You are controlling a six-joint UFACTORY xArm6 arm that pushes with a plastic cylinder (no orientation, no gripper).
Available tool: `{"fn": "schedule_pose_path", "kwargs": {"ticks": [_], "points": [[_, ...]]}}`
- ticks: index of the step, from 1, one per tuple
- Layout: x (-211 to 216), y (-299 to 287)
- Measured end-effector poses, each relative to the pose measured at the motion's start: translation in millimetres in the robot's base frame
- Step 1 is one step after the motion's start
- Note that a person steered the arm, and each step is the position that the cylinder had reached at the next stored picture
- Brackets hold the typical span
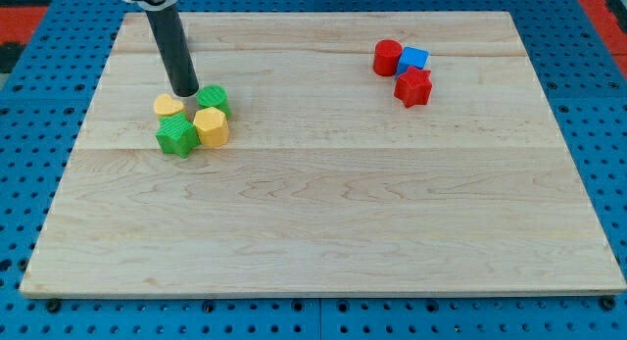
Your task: Put the green blocks in between the yellow blocks
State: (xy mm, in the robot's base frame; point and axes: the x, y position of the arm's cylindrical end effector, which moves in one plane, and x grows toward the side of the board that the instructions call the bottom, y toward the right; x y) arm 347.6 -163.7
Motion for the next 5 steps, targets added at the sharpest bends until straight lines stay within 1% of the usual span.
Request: {"fn": "schedule_pose_path", "kwargs": {"ticks": [2,3,4,5], "points": [[-16,57],[-4,78],[12,77],[11,73]]}}
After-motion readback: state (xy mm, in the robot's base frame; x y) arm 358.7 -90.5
